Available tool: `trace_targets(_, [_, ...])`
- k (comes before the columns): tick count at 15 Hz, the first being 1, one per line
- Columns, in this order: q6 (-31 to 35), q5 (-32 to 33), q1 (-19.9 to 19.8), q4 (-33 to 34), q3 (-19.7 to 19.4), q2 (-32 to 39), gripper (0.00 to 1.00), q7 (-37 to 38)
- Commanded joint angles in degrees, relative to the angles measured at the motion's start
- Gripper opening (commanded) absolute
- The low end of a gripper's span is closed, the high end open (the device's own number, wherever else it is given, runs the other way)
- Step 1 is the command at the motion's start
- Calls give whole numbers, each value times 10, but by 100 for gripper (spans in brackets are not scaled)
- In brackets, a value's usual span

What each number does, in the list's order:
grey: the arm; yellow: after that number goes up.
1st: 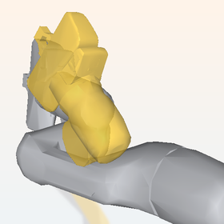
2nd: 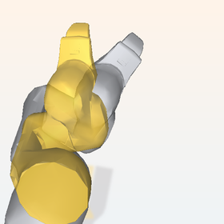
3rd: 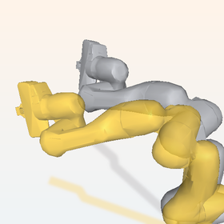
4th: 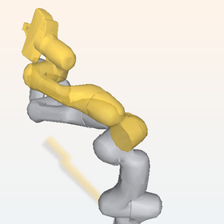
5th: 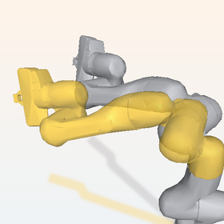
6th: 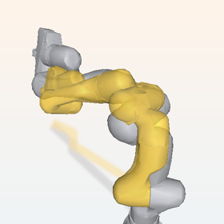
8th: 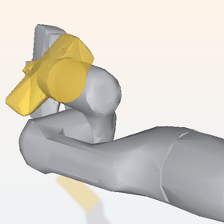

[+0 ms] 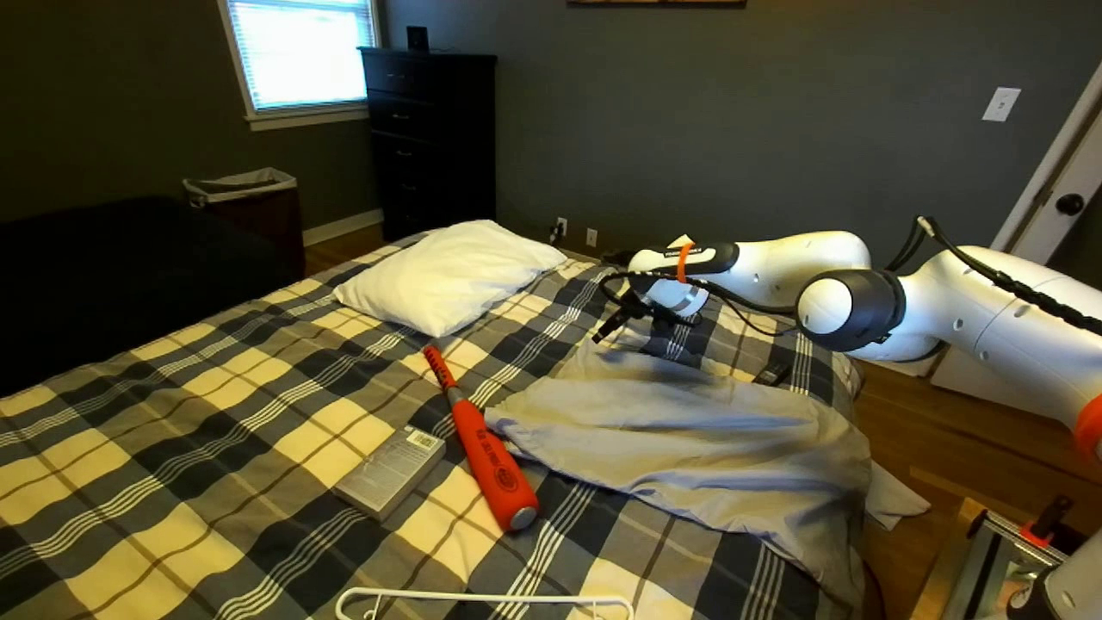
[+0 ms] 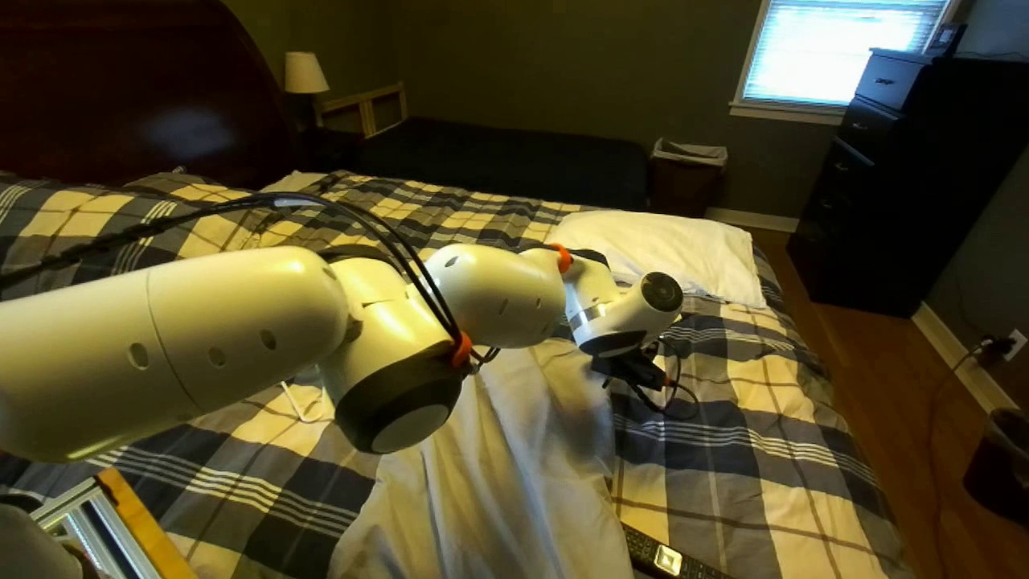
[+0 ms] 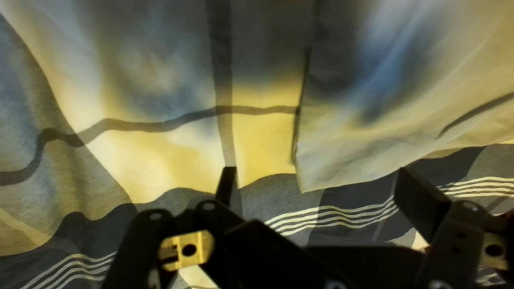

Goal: Pull the pillow case cover to the right upper edge

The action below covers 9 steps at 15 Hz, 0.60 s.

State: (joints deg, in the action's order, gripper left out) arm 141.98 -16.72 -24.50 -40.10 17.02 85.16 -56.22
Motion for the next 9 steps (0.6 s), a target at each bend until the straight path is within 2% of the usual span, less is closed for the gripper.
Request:
trace_targets(1, [-8, -44, -23, -23, 32, 0, 99, -56])
trace_targets(3, [-9, -60, -26, -32, 34, 0, 93, -65])
trace_targets(6, [-5, -73, -23, -40, 29, 0, 89, -64])
trace_targets(7, [-6, -74, -21, -41, 26, 0, 81, -61])
trace_targets(8, [-7, -75, -21, -43, 26, 0, 65, -60])
trace_targets(9, [-6, -76, -20, -45, 25, 0, 64, -60])
